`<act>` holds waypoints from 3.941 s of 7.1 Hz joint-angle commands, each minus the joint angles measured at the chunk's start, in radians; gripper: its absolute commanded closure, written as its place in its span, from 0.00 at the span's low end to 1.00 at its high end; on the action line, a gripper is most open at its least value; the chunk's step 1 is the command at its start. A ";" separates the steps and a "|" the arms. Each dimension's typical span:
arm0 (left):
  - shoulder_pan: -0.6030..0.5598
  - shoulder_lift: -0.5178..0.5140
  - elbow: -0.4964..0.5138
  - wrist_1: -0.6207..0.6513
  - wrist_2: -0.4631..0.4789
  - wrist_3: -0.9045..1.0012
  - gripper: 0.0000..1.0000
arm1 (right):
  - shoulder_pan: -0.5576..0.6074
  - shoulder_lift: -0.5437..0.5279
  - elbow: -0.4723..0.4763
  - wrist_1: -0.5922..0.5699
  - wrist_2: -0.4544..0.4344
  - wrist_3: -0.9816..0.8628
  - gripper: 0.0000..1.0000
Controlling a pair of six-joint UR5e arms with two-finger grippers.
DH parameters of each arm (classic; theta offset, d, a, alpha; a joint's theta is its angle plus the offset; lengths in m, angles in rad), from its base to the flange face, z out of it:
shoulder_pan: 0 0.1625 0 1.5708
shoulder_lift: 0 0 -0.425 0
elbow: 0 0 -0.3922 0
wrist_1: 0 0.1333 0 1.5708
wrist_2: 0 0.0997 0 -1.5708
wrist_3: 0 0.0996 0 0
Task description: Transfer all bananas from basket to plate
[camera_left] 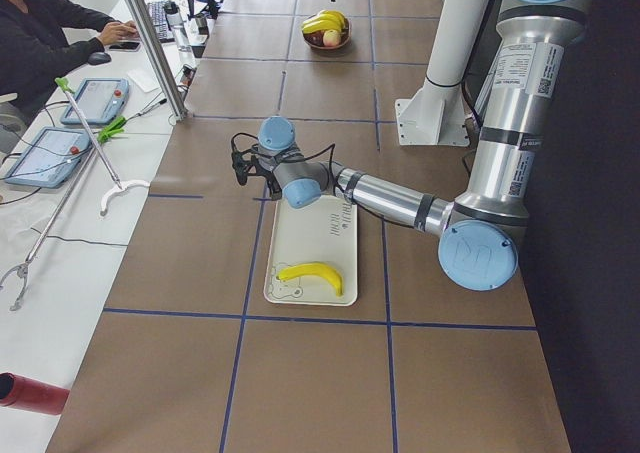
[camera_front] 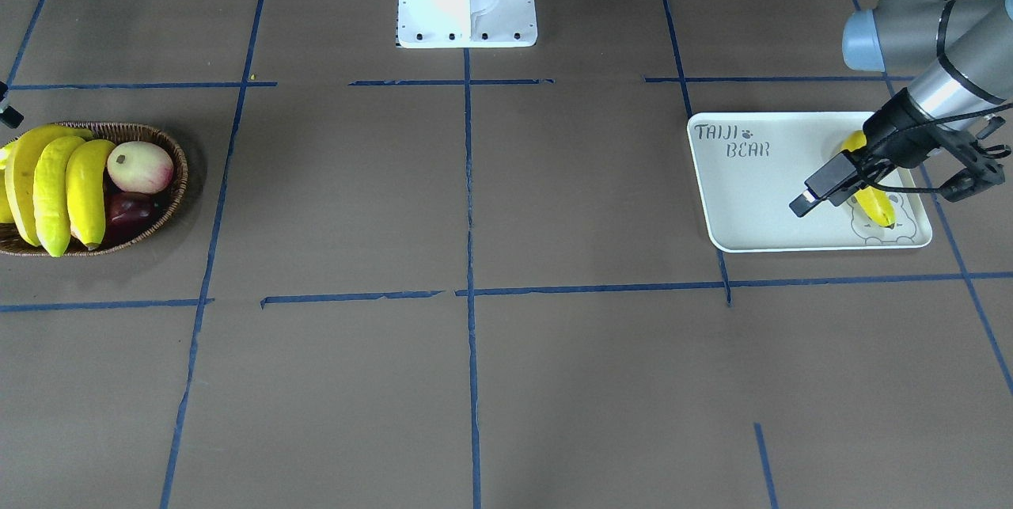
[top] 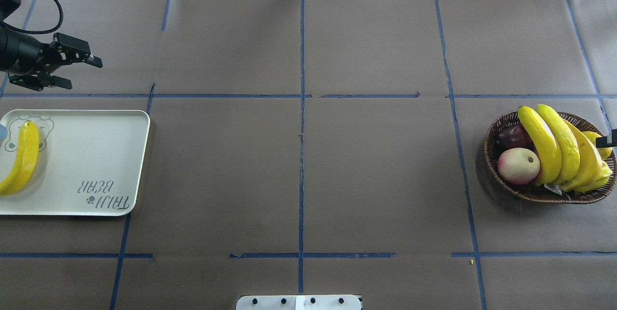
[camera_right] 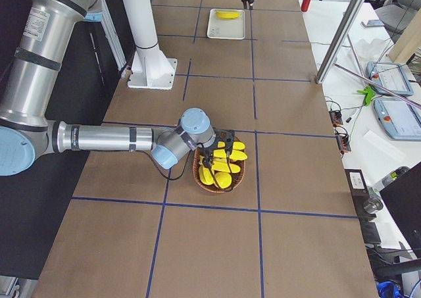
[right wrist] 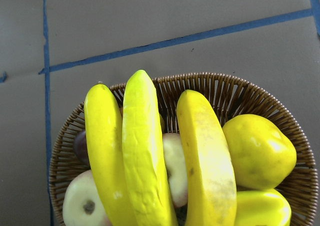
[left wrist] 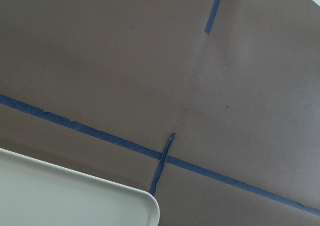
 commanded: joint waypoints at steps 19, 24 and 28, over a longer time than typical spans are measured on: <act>0.006 -0.008 -0.002 0.003 -0.001 -0.005 0.00 | 0.215 0.013 0.008 0.215 0.287 0.108 1.00; 0.066 -0.164 0.016 0.001 0.003 -0.141 0.00 | -0.270 0.537 0.039 -0.182 -0.173 0.198 1.00; 0.153 -0.315 0.015 -0.023 0.038 -0.314 0.01 | -0.676 0.774 0.075 -0.198 -0.675 0.461 1.00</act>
